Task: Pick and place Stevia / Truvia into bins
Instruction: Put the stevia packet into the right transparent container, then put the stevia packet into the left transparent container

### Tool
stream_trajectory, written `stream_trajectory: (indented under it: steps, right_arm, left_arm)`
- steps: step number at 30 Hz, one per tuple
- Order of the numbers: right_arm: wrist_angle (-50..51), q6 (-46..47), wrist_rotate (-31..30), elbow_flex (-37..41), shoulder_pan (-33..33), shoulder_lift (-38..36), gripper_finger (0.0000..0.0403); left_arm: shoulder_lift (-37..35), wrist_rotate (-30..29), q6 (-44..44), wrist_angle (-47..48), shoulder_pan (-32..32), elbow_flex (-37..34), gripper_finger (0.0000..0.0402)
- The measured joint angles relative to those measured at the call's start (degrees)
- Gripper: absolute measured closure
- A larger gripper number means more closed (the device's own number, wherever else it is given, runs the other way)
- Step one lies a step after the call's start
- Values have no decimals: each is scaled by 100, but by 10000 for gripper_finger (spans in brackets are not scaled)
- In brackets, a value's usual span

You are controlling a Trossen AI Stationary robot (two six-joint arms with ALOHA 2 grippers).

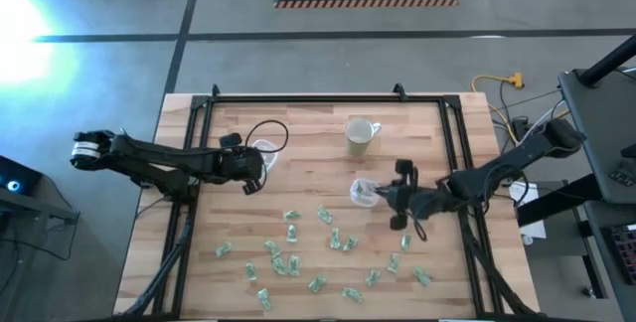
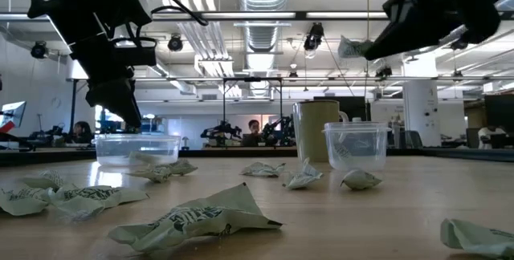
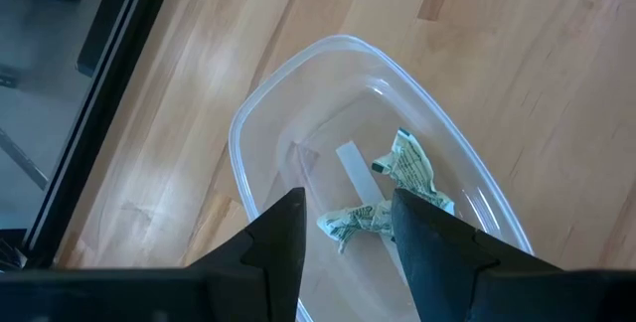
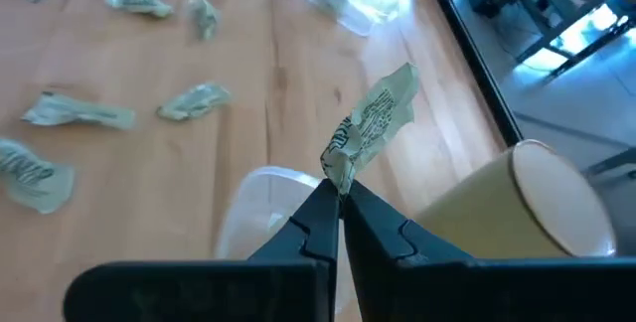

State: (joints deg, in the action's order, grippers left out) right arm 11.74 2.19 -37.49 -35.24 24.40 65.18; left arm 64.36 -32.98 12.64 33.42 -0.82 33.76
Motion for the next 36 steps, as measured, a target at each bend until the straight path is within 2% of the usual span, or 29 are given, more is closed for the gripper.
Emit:
stream_trajectory:
  steps: [7, 10, 17, 25, 30, 36]
  right_arm:
    - [1, -72, 1257, 30, -825, 125, 394]
    - [11, -45, 1477, 55, -893, 362, 394]
    - [21, -82, 1510, 53, -896, 790, 394]
    - [7, -67, 1507, 48, -896, 806, 388]
    - [9, 65, 1469, 46, -896, 808, 355]
    - [207, 64, 1063, 15, -896, 794, 310]
  left_arm:
    - [0, 0, -119, 1, 0, 0, 267]
    - [0, 0, -116, -3, 0, 0, 267]
    - [0, 0, -114, -3, -1, -1, 267]
    - [0, -1, -111, -4, -2, -2, 267]
    - [0, -1, -111, -3, -1, -2, 267]
    - [0, 1, -111, -3, -2, -2, 267]
